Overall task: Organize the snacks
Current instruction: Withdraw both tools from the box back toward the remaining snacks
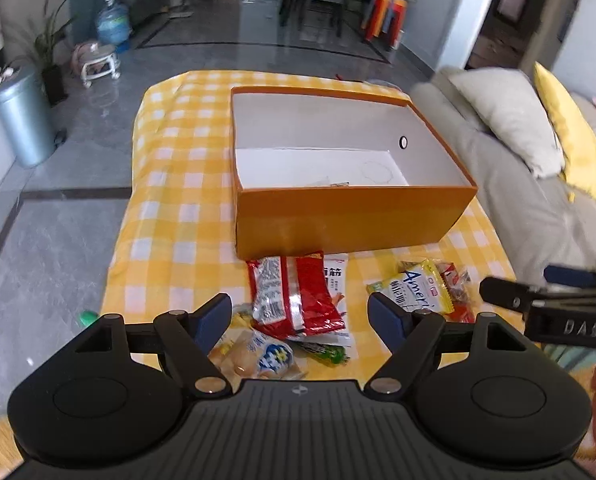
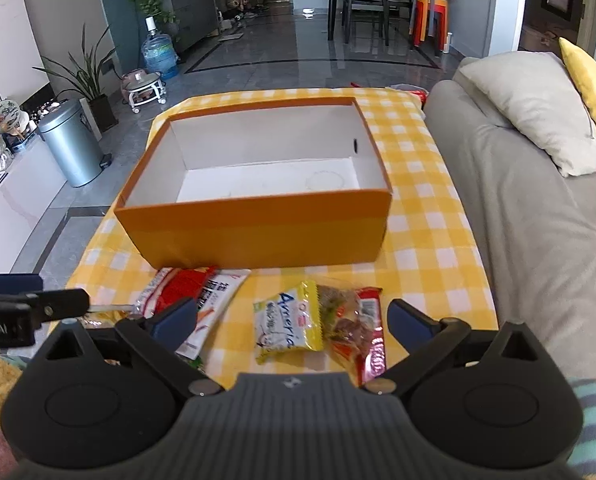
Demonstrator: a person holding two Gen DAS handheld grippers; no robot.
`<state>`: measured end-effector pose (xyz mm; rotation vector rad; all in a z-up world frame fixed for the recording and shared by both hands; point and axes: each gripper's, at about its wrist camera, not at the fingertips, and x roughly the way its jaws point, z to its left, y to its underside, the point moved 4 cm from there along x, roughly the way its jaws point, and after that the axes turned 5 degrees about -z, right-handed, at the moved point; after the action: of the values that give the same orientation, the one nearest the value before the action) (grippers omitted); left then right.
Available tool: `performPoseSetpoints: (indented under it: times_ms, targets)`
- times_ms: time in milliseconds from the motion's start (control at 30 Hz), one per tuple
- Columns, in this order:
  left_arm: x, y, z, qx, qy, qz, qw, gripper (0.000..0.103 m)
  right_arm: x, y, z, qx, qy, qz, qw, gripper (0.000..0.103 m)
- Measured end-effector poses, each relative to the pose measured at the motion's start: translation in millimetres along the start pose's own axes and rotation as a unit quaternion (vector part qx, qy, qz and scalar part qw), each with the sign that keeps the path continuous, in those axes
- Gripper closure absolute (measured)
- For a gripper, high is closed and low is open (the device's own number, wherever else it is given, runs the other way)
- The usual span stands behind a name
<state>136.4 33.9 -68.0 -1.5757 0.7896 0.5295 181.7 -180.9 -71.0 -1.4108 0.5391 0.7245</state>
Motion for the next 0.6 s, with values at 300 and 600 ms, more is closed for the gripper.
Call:
performPoseSetpoints:
  times_ms: [300, 600]
  targets:
    - [7, 29, -3, 0.007, -0.041, 0.042, 0.9983, 0.021, 10, 26, -1, 0.014, -0.019, 0.01, 1.0, 0.004]
    - [23, 34, 23, -0.06, -0.052, 0.054, 0.9954, 0.026, 34, 40, 14, -0.005, -0.054, 0.039, 0.998, 0.021]
